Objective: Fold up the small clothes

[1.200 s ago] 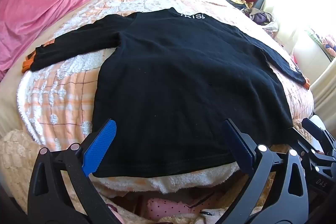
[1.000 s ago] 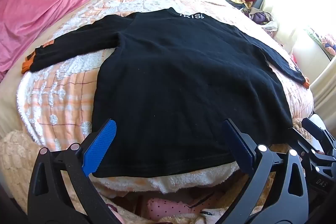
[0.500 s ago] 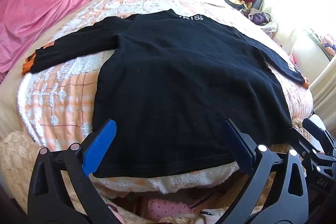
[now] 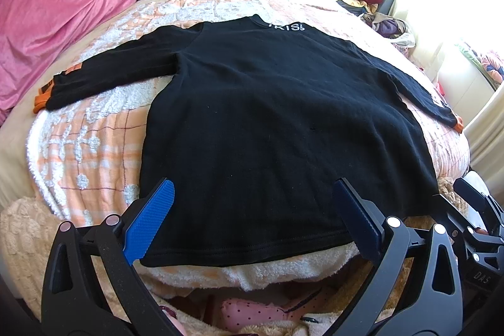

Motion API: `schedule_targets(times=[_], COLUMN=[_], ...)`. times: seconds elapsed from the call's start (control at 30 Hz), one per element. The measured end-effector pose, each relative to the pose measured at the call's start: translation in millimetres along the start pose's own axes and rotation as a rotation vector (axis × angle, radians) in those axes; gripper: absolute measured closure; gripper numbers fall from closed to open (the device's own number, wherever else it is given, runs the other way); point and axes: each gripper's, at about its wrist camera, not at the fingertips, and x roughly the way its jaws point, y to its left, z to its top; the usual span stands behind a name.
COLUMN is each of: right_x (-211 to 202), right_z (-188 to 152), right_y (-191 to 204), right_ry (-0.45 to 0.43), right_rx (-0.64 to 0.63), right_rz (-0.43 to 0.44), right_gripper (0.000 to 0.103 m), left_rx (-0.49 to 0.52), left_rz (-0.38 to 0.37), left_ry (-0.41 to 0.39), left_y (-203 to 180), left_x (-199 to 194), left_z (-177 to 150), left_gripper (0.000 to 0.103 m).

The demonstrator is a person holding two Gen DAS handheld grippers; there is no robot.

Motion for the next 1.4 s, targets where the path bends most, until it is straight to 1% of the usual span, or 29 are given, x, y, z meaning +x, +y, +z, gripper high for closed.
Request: schedule_targets(times=[1.03, 1.4], right_x=[-1.9, -4.7], right_z=[-0.5, 8.2], right_y=[0.8, 0.5], right_ry=[-0.002, -0.009], right_rx=[0.005, 0.016], right_rz=[0.004, 0.010], right_gripper=[0.004, 0.004], left_rx=[0.004, 0.008], left_rz=[0.000, -0.011], left_ry=[-0.004, 0.002], left_y=[4.8, 0.5], left_x=[-1.5, 2.4], left_z=[0.2, 3.4], left_gripper=[0.008, 0.008])
